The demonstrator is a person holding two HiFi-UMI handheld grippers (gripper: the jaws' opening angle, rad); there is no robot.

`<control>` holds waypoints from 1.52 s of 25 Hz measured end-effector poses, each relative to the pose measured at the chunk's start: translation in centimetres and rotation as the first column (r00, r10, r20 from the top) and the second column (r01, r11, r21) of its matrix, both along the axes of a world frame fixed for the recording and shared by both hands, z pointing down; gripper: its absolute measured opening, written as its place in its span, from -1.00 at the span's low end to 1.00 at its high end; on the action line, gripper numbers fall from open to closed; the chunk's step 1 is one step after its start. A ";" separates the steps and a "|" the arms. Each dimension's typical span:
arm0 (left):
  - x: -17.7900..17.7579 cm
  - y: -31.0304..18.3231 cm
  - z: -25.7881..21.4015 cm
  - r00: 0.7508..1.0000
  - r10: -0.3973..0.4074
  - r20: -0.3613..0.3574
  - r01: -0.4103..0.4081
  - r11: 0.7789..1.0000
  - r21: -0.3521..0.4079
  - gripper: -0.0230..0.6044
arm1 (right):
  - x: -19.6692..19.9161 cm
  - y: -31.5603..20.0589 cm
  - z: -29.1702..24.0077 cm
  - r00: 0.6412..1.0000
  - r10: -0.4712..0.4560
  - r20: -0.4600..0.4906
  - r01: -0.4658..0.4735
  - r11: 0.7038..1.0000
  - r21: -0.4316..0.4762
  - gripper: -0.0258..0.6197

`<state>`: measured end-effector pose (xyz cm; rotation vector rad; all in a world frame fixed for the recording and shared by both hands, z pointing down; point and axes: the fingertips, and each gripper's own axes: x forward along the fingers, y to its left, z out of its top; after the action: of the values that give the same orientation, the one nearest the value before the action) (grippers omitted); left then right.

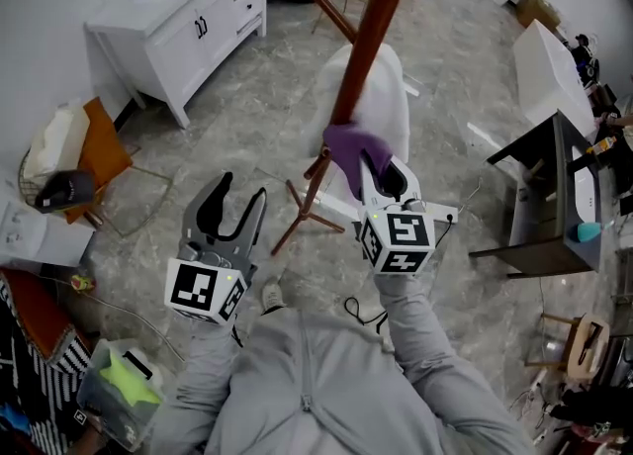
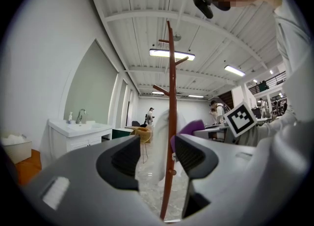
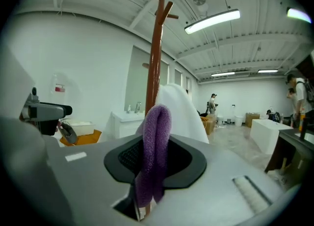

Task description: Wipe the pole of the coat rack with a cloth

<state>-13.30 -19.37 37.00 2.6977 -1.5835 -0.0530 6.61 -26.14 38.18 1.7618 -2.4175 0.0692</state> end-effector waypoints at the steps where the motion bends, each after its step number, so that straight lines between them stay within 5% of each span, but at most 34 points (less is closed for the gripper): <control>1: -0.2 -0.1 0.2 1.000 -0.001 -0.001 0.001 1.000 -0.004 -0.17 | 0.0 -0.3 0.5 1.000 0.010 0.003 -0.010 1.000 -0.011 -0.67; 18: 1.0 -2.6 1.1 0.998 0.065 0.003 -0.065 0.998 -0.027 -0.17 | 1.8 -1.0 -0.8 0.994 0.092 -0.058 -0.092 0.996 0.011 -0.67; 38: 5.6 -2.6 0.0 0.990 0.139 0.015 -0.139 0.990 -0.001 -0.17 | 10.4 2.7 -3.0 0.971 0.236 -0.030 -0.234 0.971 0.051 -0.67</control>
<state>-7.68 -21.93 36.99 2.8069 -1.3936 -0.0319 16.97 -23.44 35.15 2.0444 -2.1923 0.0064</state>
